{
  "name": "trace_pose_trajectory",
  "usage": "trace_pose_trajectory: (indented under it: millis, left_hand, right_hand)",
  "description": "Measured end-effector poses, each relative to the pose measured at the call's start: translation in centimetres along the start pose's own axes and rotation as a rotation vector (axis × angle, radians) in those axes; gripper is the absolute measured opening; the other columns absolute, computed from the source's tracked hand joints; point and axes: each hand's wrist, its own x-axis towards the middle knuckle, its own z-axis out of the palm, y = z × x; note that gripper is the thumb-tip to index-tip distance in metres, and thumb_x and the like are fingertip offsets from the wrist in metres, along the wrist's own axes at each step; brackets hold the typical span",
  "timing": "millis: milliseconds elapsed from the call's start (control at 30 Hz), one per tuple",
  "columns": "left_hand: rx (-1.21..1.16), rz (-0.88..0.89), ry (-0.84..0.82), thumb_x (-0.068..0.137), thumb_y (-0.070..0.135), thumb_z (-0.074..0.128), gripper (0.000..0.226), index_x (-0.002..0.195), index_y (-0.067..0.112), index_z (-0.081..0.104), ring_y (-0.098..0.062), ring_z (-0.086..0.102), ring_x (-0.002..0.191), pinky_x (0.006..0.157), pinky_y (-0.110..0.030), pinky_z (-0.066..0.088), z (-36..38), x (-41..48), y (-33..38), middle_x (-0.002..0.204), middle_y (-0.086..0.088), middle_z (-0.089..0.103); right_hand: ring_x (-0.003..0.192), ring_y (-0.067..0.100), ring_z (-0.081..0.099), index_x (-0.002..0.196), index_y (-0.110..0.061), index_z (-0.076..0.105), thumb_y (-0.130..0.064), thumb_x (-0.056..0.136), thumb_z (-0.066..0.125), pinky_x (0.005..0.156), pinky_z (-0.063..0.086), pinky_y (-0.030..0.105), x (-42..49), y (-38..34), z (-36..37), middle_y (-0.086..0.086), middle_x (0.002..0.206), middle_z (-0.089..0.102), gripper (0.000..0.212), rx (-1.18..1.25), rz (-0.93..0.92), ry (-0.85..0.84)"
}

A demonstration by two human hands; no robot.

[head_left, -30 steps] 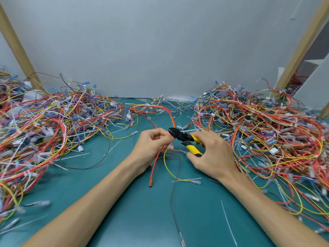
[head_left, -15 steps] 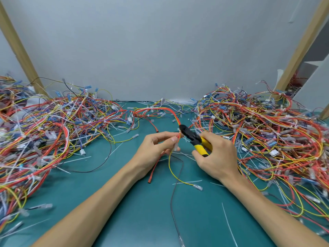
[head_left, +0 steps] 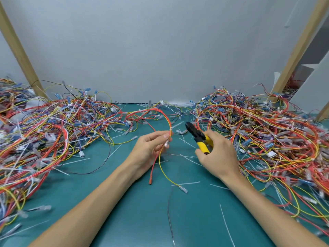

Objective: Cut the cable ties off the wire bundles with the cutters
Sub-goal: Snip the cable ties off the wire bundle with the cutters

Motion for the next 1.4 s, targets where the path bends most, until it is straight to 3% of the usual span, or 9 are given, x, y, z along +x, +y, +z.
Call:
trace_pose_trajectory:
  millis: [100, 300, 433, 633, 867, 1100, 1400]
  left_hand:
    - [-0.020, 0.038, 0.068, 0.086, 0.003, 0.062, 0.011, 0.093, 0.001, 0.070, -0.009, 0.055, 0.057, 0.056, -0.013, 0.046, 0.03, 0.17, -0.11, 0.072, -0.002, 0.067]
    - [0.203, 0.068, 0.049, 0.089, 0.002, 0.063, 0.009, 0.091, 0.006, 0.071, -0.011, 0.056, 0.060, 0.064, -0.017, 0.046, 0.55, -0.30, -0.41, 0.073, -0.002, 0.067]
    - [0.303, 0.094, 0.021, 0.087, -0.001, 0.064, 0.012, 0.084, 0.009, 0.070, -0.020, 0.052, 0.064, 0.069, -0.027, 0.041, 0.59, -0.37, -0.32, 0.066, -0.006, 0.063]
    - [0.309, 0.086, 0.005, 0.087, 0.000, 0.064, 0.010, 0.087, 0.007, 0.071, -0.013, 0.055, 0.061, 0.071, -0.028, 0.042, 0.41, -0.27, -0.37, 0.066, -0.005, 0.062]
    - [0.171, 0.003, -0.013, 0.088, 0.005, 0.063, 0.009, 0.094, 0.005, 0.070, -0.008, 0.060, 0.064, 0.068, -0.015, 0.051, 0.15, -0.01, -0.46, 0.077, -0.002, 0.067]
    - [0.222, 0.043, 0.028, 0.089, 0.002, 0.062, 0.008, 0.094, 0.003, 0.068, -0.009, 0.061, 0.065, 0.069, -0.017, 0.051, 0.21, -0.22, -0.41, 0.079, -0.005, 0.068]
    - [0.183, 0.076, 0.050, 0.088, 0.003, 0.064, 0.009, 0.087, 0.009, 0.070, -0.009, 0.061, 0.071, 0.068, -0.017, 0.051, 0.24, -0.25, -0.47, 0.076, 0.000, 0.068]
  right_hand:
    - [0.085, 0.020, 0.048, 0.102, -0.020, 0.061, -0.037, 0.063, 0.059, 0.073, 0.038, 0.031, -0.20, -0.19, 0.18, -0.006, 0.088, 0.055, 0.043, -0.092, -0.127, -0.034]
    - [0.085, 0.020, 0.046, 0.102, -0.020, 0.060, -0.039, 0.062, 0.062, 0.075, 0.040, 0.034, -0.34, -0.65, 0.26, -0.006, 0.090, 0.055, 0.044, -0.149, -0.226, -0.034]
    - [0.080, 0.019, 0.050, 0.094, -0.023, 0.061, -0.041, 0.063, 0.062, 0.070, 0.044, 0.033, -0.46, -0.83, 0.08, -0.010, 0.081, 0.055, 0.036, -0.128, -0.216, -0.065]
    - [0.061, 0.016, 0.048, 0.075, -0.027, 0.057, -0.045, 0.063, 0.057, 0.055, 0.045, 0.030, -0.71, -0.91, -0.05, -0.010, 0.061, 0.051, 0.022, -0.129, -0.147, -0.081]
    - [0.060, 0.017, 0.050, 0.076, -0.027, 0.059, -0.043, 0.065, 0.060, 0.052, 0.040, 0.027, -0.68, -0.72, -0.05, -0.009, 0.061, 0.052, 0.019, -0.114, -0.118, -0.069]
    - [0.084, 0.018, 0.048, 0.101, -0.023, 0.061, -0.042, 0.065, 0.061, 0.074, 0.041, 0.032, -0.26, -0.52, 0.17, -0.007, 0.088, 0.056, 0.041, -0.125, -0.165, -0.082]
    - [0.089, 0.021, 0.049, 0.106, -0.021, 0.063, -0.039, 0.063, 0.061, 0.079, 0.032, 0.028, -0.22, -0.37, 0.38, -0.005, 0.095, 0.057, 0.047, -0.148, -0.136, -0.058]
